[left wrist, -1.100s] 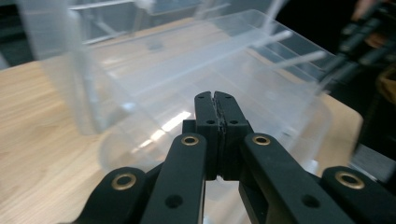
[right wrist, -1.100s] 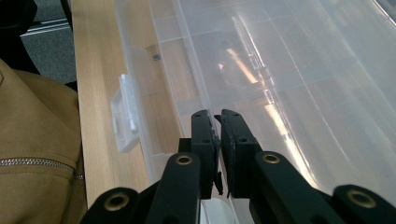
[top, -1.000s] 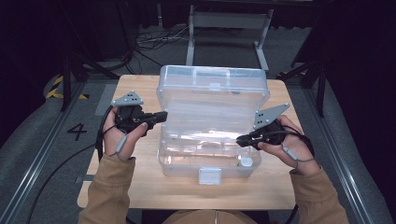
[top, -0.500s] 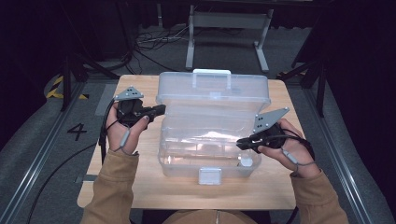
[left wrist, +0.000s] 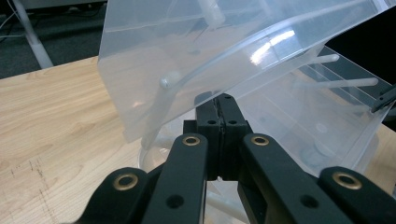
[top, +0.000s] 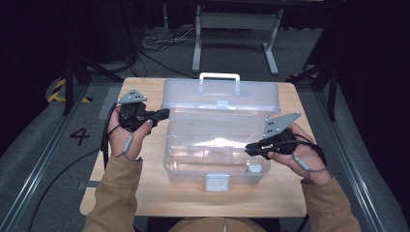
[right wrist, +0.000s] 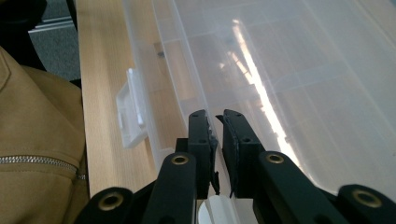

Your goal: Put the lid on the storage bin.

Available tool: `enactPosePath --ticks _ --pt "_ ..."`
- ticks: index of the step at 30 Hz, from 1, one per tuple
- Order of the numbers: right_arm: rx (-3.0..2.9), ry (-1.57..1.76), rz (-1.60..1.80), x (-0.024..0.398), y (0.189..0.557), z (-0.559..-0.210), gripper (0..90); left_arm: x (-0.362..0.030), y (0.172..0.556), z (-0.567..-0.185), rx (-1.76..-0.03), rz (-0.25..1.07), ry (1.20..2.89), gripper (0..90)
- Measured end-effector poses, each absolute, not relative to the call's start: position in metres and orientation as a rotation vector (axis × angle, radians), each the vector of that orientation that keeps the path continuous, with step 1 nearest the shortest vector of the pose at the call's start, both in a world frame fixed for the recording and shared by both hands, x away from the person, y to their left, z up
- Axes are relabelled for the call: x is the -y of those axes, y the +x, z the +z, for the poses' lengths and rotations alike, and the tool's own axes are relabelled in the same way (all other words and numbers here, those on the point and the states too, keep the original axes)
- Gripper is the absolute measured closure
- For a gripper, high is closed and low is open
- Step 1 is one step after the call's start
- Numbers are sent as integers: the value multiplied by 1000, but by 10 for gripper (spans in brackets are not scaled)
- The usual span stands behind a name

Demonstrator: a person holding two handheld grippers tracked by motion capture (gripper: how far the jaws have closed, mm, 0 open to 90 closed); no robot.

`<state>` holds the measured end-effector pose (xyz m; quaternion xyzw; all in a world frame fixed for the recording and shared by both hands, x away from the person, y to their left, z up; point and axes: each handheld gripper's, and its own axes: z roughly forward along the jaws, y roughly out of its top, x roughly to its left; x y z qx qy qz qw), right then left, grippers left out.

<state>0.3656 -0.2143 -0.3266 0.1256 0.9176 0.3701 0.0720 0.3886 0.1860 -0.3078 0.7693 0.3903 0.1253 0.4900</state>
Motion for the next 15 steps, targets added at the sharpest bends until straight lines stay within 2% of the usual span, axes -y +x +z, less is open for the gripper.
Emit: enactPosePath --ticks 8,15 --pt "-2610 457 1277 235 361 -315 880 -186 387 -308 -938 302 1891 899" --pt "-2473 542 1366 255 364 -316 857 -185 386 -308 -933 291 1894 899"
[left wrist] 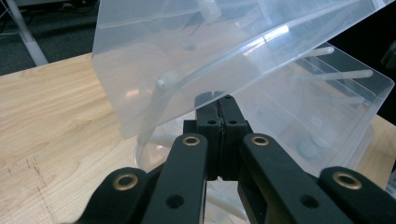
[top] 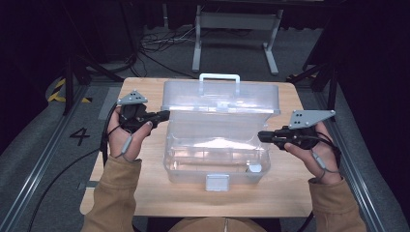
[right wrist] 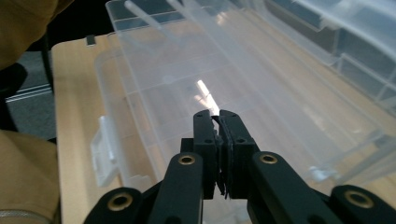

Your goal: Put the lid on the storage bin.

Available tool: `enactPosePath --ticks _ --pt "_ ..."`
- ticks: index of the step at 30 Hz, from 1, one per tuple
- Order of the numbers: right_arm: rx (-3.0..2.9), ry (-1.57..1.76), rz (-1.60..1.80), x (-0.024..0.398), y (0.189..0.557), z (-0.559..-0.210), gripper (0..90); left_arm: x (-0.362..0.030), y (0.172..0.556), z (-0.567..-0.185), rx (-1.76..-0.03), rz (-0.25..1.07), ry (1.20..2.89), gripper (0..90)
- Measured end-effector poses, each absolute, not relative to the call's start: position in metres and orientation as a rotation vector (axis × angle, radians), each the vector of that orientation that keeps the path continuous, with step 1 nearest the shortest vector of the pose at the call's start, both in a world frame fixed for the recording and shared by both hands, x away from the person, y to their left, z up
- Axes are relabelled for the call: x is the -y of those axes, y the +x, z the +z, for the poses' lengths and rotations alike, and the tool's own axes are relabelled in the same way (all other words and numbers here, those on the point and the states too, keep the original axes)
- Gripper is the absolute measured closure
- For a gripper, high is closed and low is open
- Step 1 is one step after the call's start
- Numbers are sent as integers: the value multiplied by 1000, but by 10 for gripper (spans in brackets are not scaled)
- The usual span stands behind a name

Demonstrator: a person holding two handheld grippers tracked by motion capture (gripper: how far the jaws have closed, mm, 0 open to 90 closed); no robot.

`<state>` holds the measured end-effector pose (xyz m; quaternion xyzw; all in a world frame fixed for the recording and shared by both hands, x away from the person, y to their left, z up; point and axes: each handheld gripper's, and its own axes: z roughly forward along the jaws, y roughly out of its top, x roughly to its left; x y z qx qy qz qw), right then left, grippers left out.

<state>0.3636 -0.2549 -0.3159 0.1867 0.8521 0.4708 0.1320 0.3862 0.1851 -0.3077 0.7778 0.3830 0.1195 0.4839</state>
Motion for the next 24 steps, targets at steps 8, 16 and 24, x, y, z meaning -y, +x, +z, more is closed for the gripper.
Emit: enactPosePath --ticks 8,16,24 --pt "-2397 628 1416 266 365 -318 842 -184 385 -307 -922 286 1912 899" --pt "-2298 824 1512 284 368 -319 900 -184 383 -308 -928 275 1934 898" --pt "-2293 906 1566 290 373 -324 900 -183 381 -308 -931 249 1961 898"
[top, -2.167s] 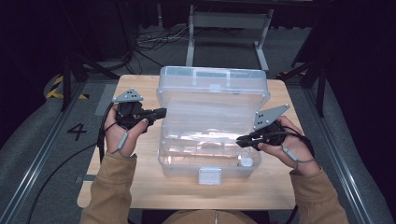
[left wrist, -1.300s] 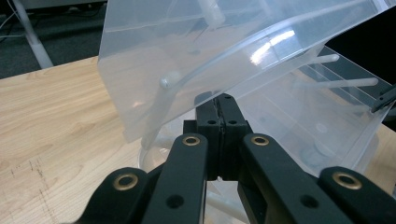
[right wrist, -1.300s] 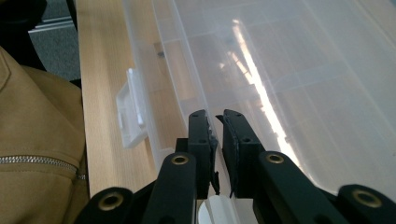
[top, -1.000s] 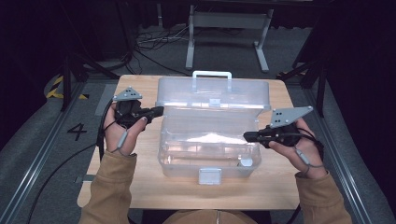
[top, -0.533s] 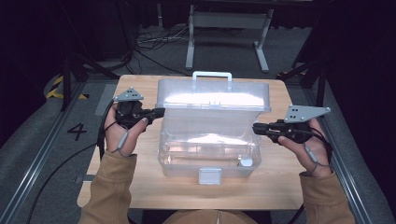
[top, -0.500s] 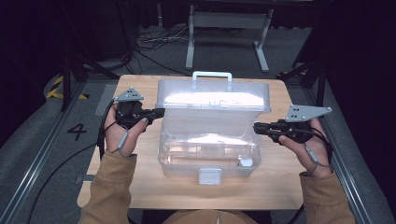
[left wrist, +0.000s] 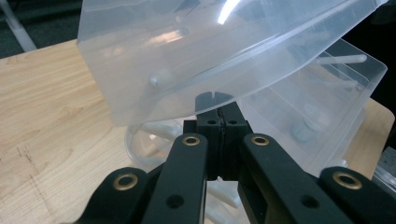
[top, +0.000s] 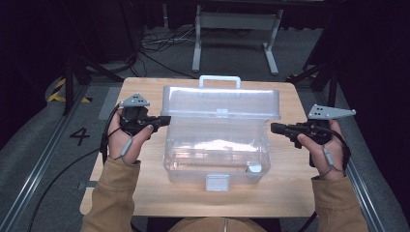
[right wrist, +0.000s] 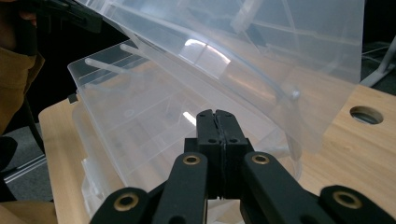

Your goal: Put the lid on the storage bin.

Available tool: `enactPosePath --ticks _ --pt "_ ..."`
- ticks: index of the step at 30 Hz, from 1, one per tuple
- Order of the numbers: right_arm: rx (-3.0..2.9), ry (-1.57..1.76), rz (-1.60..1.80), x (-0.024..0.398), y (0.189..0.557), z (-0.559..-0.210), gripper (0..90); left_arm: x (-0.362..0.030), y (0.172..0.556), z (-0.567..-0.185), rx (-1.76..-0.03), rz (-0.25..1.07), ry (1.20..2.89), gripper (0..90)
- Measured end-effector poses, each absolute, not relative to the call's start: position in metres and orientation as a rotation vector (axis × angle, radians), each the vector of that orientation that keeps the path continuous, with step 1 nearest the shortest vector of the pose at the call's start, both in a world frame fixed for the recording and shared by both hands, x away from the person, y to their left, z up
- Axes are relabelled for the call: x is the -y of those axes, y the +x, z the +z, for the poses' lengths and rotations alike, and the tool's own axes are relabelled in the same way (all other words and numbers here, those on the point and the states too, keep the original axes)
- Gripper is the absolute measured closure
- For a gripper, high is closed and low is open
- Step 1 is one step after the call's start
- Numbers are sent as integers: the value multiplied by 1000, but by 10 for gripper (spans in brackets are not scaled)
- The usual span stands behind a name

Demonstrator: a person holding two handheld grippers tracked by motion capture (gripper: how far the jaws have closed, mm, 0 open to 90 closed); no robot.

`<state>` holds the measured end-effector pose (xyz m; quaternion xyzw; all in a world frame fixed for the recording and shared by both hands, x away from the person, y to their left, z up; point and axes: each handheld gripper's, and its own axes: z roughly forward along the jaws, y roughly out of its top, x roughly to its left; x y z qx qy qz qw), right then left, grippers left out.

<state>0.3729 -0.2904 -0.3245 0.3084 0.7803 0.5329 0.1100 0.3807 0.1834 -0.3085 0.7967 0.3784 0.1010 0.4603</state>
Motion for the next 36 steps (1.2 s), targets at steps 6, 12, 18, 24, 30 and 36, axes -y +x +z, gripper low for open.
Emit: enactPosePath --ticks 6,12,18,24,30,36 --pt "-2283 966 1571 293 377 -328 900 -182 379 -309 -932 224 1987 898" --pt "-2280 985 1581 293 378 -329 900 -182 377 -309 -936 217 1996 898" --pt "-2283 984 1579 292 379 -329 900 -184 376 -309 -936 207 2004 897" --pt "-2299 986 1566 292 378 -329 900 -184 369 -312 -916 131 2102 889" --pt "-2327 982 1532 292 376 -328 900 -192 368 -316 -944 116 2128 881" --pt "-2387 982 1485 290 374 -326 900 -200 370 -319 -986 88 2127 815"
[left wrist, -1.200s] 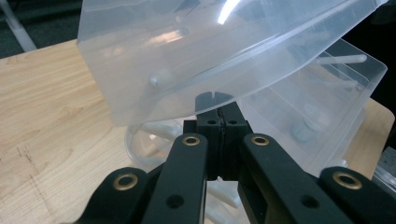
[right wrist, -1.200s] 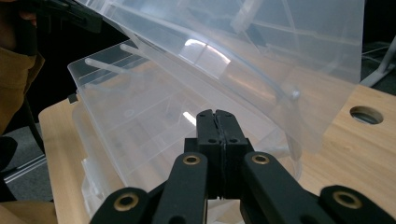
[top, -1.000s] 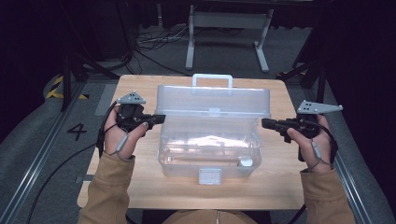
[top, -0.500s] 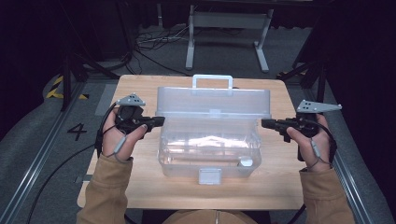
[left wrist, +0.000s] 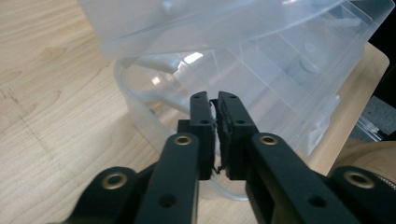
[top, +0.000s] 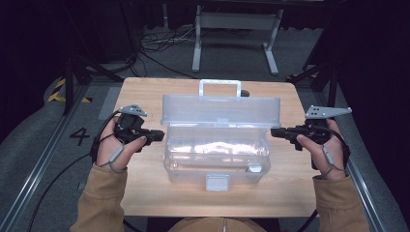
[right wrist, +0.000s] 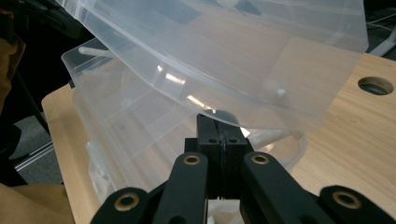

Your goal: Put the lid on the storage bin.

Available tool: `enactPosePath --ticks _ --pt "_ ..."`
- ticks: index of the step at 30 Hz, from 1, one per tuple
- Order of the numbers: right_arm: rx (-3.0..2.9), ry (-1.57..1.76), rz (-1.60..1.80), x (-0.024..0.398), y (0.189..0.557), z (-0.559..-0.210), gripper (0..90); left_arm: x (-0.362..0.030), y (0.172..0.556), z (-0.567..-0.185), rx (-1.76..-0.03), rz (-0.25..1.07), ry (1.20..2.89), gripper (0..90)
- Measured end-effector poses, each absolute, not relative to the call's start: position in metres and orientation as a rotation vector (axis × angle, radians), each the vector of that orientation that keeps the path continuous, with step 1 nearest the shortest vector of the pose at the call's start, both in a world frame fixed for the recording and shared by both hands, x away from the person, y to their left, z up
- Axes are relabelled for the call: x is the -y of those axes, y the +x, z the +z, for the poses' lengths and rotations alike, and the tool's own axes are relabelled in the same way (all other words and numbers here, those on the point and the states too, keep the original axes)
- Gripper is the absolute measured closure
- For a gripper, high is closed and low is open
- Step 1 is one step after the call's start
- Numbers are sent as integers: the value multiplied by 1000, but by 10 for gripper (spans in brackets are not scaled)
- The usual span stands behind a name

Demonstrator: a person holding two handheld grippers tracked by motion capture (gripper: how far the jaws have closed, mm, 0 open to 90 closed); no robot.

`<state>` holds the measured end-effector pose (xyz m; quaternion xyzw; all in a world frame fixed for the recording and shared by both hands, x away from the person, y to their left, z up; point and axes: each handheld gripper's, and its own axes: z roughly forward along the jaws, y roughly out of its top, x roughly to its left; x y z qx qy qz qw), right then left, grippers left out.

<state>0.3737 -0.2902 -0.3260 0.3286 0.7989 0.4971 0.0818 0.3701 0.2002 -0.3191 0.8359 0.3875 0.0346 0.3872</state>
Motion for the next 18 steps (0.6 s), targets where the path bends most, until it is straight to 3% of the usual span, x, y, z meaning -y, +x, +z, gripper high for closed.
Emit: enactPosePath --ticks 8,18 --pt "-2454 997 1436 289 372 -326 900 -210 374 -323 -1057 83 2123 699" --pt "-2554 1019 1357 288 369 -328 900 -220 381 -331 -1115 89 2110 677"
